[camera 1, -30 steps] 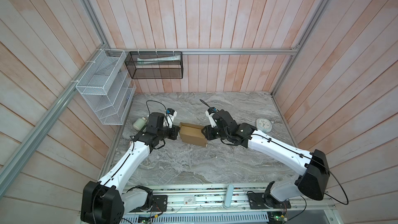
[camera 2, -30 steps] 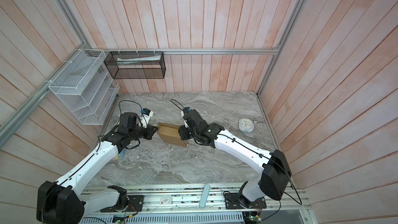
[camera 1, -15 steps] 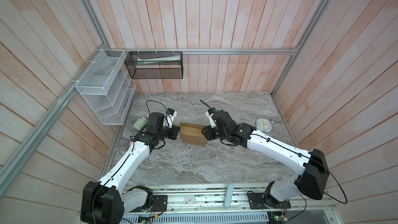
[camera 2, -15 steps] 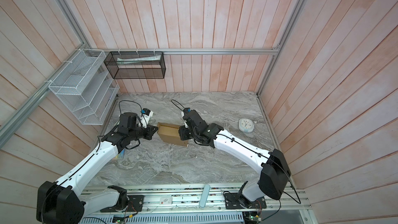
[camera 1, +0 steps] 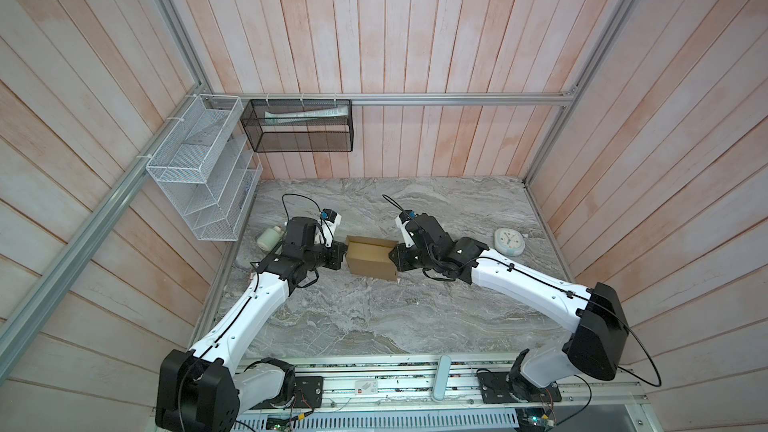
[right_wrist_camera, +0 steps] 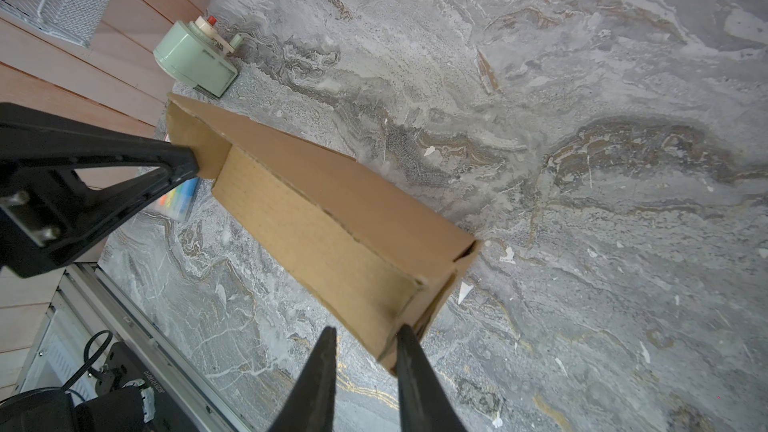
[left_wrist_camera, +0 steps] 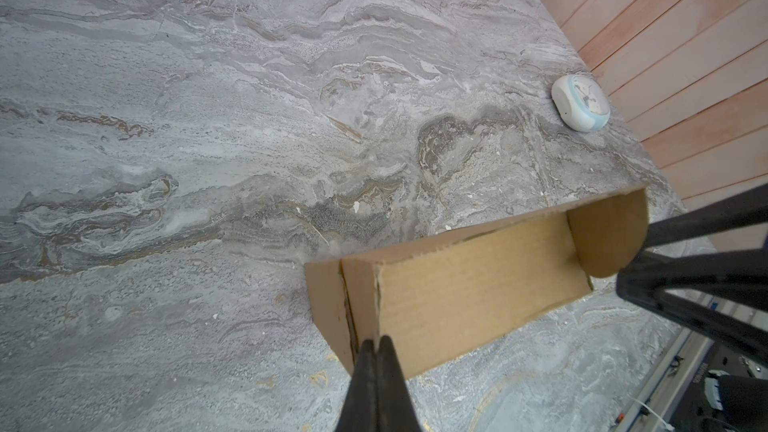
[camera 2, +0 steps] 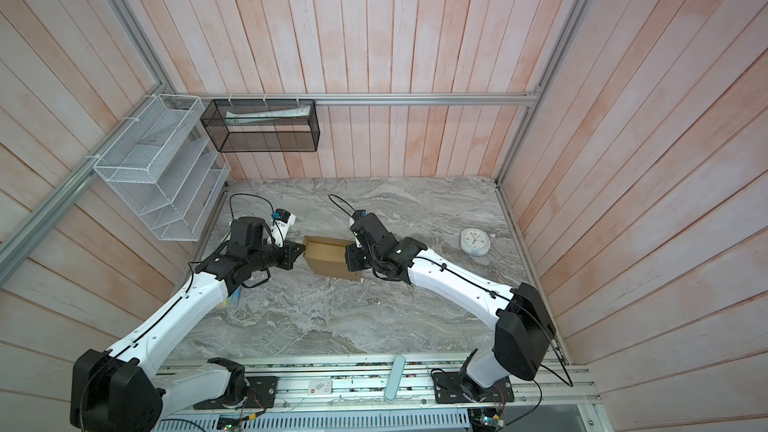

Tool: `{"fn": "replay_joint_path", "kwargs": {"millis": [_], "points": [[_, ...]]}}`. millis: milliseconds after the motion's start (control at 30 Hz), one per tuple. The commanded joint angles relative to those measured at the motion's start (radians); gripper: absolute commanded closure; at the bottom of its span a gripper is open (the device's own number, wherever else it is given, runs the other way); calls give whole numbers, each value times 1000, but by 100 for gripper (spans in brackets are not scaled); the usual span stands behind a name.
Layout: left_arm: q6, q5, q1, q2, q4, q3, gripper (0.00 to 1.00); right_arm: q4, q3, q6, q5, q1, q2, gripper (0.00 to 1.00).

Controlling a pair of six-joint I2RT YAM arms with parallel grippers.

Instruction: Fold the paper box

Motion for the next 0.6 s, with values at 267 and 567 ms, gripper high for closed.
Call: {"fn": "replay_joint_path", "kwargs": {"millis": [267, 567], "points": [[0, 5, -10, -4, -15, -16, 100, -29, 7, 0, 48, -1, 9, 76], [-2, 0, -10, -4, -15, -18, 100, -83, 31, -32, 85, 0, 15, 82]]}}
